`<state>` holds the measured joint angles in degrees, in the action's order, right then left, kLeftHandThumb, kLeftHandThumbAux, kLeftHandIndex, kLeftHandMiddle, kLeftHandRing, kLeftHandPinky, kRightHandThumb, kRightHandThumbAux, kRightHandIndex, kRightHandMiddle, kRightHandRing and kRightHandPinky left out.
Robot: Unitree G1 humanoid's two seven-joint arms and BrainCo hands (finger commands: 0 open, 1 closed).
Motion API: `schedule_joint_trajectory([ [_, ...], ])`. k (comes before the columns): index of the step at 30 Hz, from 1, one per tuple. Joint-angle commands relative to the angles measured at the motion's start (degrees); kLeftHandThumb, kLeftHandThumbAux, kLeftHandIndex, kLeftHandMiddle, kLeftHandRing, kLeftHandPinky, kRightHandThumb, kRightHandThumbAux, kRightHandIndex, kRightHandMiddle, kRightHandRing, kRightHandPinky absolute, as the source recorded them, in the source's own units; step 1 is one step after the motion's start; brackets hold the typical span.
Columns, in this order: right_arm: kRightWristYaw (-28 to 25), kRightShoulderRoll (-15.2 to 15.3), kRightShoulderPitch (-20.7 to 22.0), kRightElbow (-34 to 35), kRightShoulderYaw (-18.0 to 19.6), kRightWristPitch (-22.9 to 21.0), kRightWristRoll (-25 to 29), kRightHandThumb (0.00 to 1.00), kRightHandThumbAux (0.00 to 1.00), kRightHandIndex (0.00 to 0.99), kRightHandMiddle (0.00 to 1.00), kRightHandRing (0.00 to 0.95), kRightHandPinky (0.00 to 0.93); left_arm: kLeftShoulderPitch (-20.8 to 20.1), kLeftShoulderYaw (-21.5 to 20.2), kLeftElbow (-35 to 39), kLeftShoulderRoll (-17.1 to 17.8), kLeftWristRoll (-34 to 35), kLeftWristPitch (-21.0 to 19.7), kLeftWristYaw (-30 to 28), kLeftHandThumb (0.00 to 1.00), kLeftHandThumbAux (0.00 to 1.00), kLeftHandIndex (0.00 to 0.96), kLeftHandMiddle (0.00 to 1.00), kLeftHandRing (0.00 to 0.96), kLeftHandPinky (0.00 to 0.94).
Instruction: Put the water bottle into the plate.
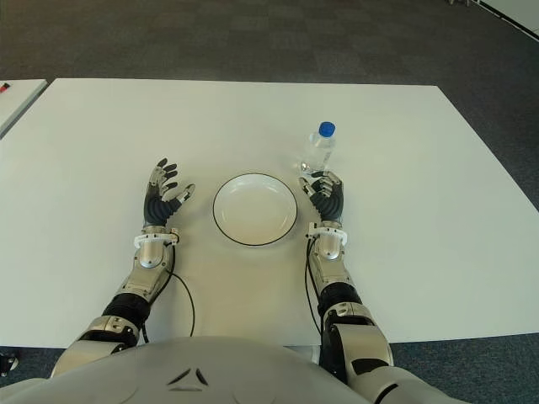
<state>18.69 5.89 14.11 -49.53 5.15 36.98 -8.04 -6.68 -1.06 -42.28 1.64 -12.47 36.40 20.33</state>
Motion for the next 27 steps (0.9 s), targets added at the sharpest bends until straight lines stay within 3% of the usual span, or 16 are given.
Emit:
schedule_joint_trajectory([
  [1,0.3,0.0,-0.3,0.1,-0.3,-1.3,-0.4,0.695,0.731,0.432,0.691,0.705,0.699,-0.2,0.2,-0.8,0.1,-0.4,0.3,0.7,0.233,0.811,0.102,0.191,0.196,0.241],
  [20,2.0,-1.0,-6.7,19.2,-0.3,-5.1,-2.3,0.697,0.727,0.432,0.688,0.703,0.704,-0.2,0.2,-1.2,0.1,0.5,0.0,-0.6,0.209,0.790,0.095,0.176,0.179,0.220],
  [27,2.4,-1.6,-8.6,24.0,-0.3,-7.7,-3.1,0.696,0.726,0.430,0.666,0.675,0.645,-0.3,0.2,-1.1,0.0,0.6,-0.2,-0.4,0.196,0.775,0.088,0.166,0.170,0.204],
])
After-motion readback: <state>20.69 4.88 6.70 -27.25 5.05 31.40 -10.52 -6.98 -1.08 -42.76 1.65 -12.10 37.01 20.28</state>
